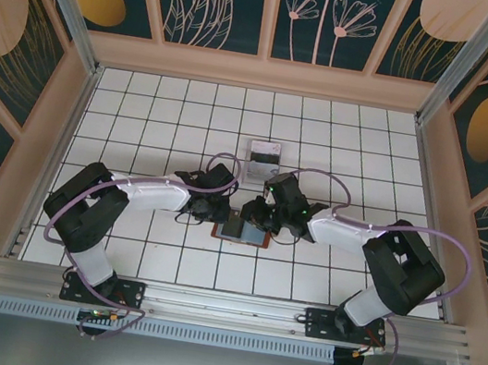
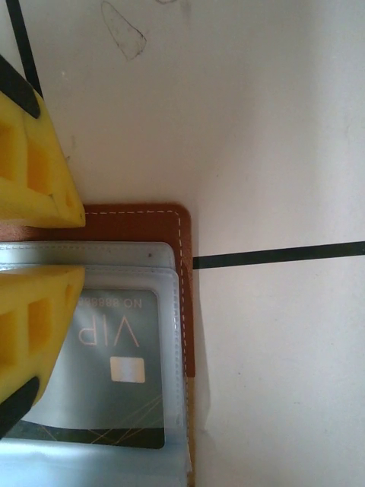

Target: Take the credit cards out of the card holder

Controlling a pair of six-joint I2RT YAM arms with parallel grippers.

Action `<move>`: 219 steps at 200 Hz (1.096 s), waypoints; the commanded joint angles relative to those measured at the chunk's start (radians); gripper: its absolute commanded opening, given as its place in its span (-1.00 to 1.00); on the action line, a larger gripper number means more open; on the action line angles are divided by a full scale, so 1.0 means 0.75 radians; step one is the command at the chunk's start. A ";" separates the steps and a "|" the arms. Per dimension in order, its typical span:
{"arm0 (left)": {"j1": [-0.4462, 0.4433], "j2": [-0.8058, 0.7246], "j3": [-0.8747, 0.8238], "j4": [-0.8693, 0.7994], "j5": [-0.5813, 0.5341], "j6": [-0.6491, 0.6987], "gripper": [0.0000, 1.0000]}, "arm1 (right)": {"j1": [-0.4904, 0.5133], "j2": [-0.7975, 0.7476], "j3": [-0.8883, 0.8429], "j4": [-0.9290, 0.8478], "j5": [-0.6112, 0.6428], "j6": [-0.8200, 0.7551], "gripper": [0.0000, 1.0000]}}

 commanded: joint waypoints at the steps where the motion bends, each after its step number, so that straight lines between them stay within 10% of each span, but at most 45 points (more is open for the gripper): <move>1: -0.008 0.096 -0.084 -0.089 0.034 -0.017 -0.57 | -0.002 0.044 0.021 0.027 -0.017 -0.024 -0.57; 219: -0.009 0.129 -0.093 -0.085 0.057 -0.009 -0.55 | 0.004 0.087 -0.023 -0.099 0.122 -0.043 -0.64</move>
